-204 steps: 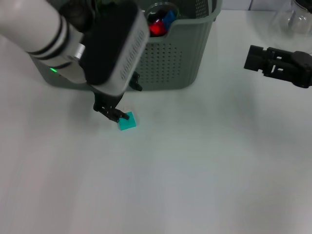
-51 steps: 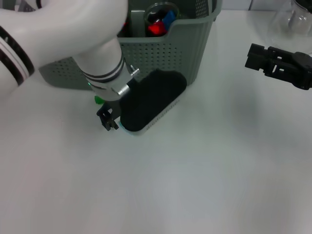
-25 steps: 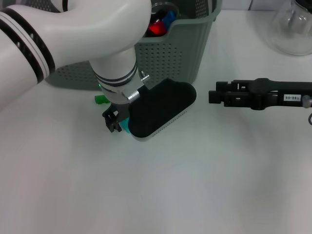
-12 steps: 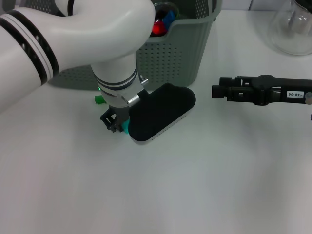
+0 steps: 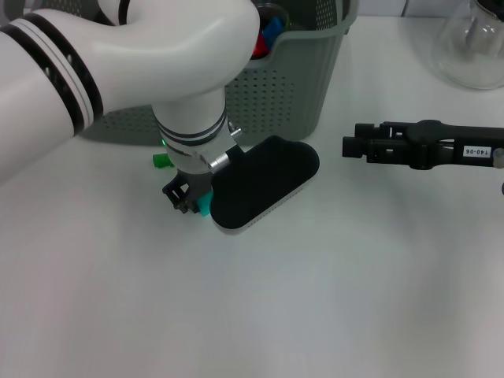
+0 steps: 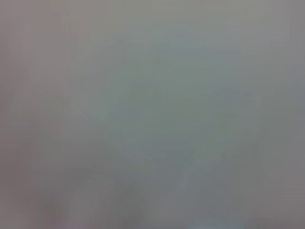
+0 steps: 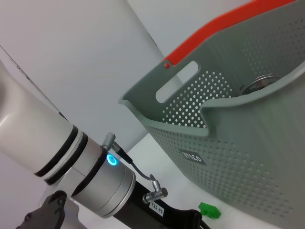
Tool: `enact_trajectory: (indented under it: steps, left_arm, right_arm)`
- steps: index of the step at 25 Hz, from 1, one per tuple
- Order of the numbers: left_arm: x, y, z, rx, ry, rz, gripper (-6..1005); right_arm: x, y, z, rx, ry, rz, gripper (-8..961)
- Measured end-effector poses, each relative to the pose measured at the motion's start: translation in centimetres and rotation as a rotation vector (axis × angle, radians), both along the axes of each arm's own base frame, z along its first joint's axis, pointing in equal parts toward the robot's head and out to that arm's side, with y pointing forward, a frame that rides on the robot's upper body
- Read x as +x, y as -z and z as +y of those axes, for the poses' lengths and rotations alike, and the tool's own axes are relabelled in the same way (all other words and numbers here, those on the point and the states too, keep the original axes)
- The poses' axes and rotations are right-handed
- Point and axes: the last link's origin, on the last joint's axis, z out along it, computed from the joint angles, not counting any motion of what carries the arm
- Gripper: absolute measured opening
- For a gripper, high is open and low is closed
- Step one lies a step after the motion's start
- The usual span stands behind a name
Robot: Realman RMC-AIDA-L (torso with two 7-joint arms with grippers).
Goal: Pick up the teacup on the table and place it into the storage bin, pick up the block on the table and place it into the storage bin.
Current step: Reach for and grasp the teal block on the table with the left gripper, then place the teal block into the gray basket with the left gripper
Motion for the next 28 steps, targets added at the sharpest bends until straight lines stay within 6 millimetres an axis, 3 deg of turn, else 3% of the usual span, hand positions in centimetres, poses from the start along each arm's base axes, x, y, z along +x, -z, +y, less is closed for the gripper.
enact_trajectory:
  steps: [28]
  left_arm:
    - [0.5,0.16,-0.08,0.01,-0.009,0.008,399]
  right_arm:
    - [0.01,-0.2,0.09,0.021,0.004,0.014,702]
